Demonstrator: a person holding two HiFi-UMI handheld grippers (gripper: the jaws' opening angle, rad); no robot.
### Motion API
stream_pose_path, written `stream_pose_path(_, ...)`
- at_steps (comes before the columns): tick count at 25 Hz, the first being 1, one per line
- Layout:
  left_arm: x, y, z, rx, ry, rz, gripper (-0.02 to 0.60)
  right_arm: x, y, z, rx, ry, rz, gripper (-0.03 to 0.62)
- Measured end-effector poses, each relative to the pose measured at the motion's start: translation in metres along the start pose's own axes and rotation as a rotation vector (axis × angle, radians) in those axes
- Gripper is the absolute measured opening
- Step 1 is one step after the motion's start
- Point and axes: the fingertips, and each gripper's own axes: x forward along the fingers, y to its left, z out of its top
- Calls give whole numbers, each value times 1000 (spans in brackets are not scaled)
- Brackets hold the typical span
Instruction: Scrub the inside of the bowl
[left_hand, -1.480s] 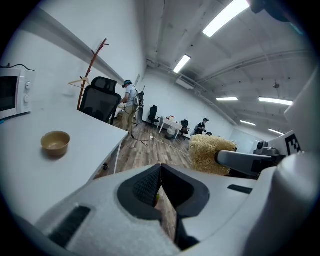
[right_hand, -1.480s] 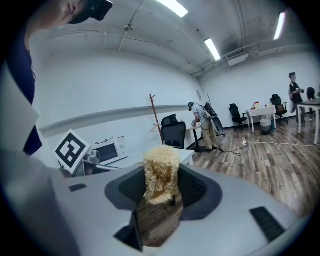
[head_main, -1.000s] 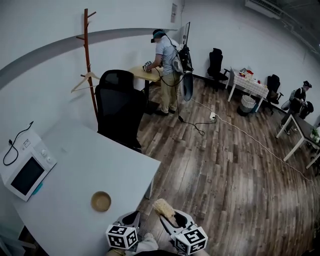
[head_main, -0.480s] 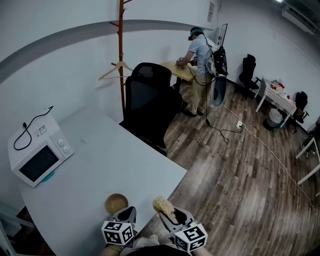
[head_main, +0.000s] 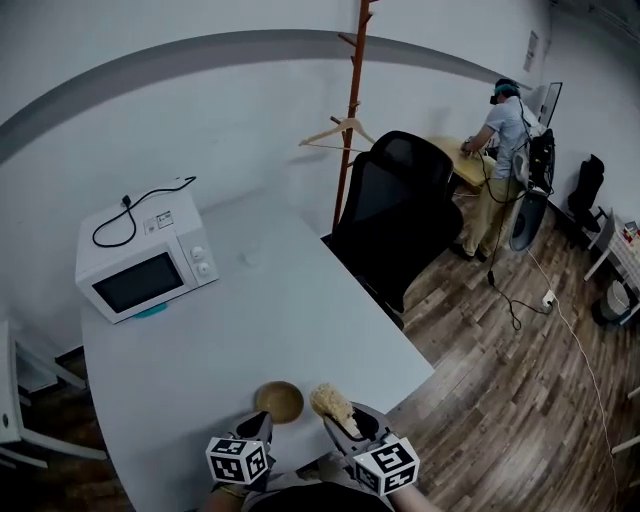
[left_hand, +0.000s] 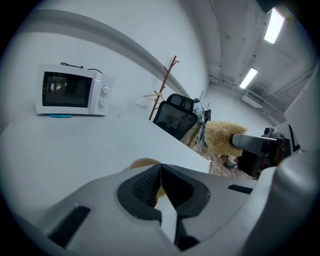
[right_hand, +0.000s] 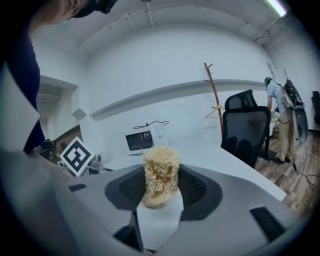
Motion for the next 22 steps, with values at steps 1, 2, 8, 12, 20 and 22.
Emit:
stream_pose_path(1,-2,6,-1,-13,-1,21,20,7,1,1,-9,6,21,181)
stream_pose_path(2,-3,12,-4,-25,1,41,20,13,1,2,-17,12,41,181)
stream_pose_path(8,3,31,-19,-93,30,115,20,38,1,-7,-44,79,146,181)
stream_pose_path(12,10,42,-19,-162,13,172,20,53,3,-11,-73,122,218,181)
stream_pose_path(20,32,47,-49,-306,89,178,129,74,10,-21,-112,202,335,181)
stream_pose_path(22,35,52,-55,-341,87,207,129,79,14,-22,-121,218,361,182)
